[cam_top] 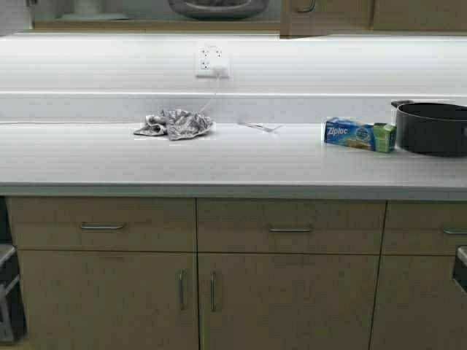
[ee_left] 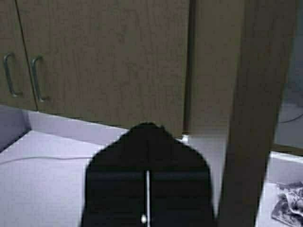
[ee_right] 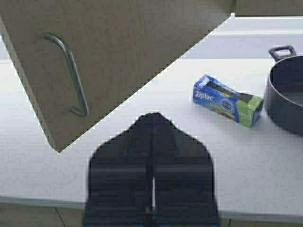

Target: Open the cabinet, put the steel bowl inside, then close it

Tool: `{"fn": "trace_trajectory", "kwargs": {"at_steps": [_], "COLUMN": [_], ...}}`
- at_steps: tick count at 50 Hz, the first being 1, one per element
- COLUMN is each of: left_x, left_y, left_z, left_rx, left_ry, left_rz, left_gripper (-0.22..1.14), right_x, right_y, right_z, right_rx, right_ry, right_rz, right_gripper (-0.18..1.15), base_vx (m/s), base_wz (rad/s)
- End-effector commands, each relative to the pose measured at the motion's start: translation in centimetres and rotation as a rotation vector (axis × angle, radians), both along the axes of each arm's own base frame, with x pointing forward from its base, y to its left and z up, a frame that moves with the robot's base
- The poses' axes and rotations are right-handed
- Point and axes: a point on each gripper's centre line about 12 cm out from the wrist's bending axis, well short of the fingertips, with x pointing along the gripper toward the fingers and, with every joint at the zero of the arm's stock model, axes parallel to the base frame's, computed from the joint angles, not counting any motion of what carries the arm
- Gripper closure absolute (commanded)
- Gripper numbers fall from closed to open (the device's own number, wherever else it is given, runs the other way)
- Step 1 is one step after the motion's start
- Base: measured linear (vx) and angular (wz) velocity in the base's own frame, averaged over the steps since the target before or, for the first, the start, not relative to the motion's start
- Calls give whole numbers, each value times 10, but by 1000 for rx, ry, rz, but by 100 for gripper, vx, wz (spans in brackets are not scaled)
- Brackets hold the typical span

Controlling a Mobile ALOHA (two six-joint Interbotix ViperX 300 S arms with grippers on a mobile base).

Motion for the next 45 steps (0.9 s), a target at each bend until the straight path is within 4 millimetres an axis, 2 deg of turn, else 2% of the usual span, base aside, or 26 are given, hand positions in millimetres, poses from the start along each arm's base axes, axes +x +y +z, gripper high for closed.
{"fn": "trace_trajectory", "kwargs": {"at_steps": [1, 5, 14, 19, 26, 34, 45], "left_x": [5, 8, 18, 22, 21, 12, -4], "left_y": [-18, -35, -97, -132, -172, -187, -192], "left_z": [23, 25, 30, 30, 22, 4, -25], "left_rx": [8, 8, 18, 16, 11, 9, -5], "left_ry": [-51, -57, -89, -109, -98, -66, -62], "left_rz": [-37, -73, -202, -278, -361, -396, -425], "left_gripper": [88, 88, 88, 88, 88, 88, 88], "right_x": [-3, -3, -1, -1, 0, 16, 73], "right_y": [1, 1, 2, 3, 4, 7, 38], "right_z": [18, 19, 23, 23, 21, 21, 31], "right_rx": [11, 13, 18, 24, 25, 21, 20], "right_ry": [-53, -54, -62, -60, -55, -63, -87], "right_rz": [5, 5, 4, 8, 8, 12, 62], "right_gripper": [91, 91, 91, 91, 91, 91, 91], "base_vx": [1, 1, 1, 0, 0, 0, 0], "base_wz": [-2, -1, 0, 0, 0, 0, 0]}}
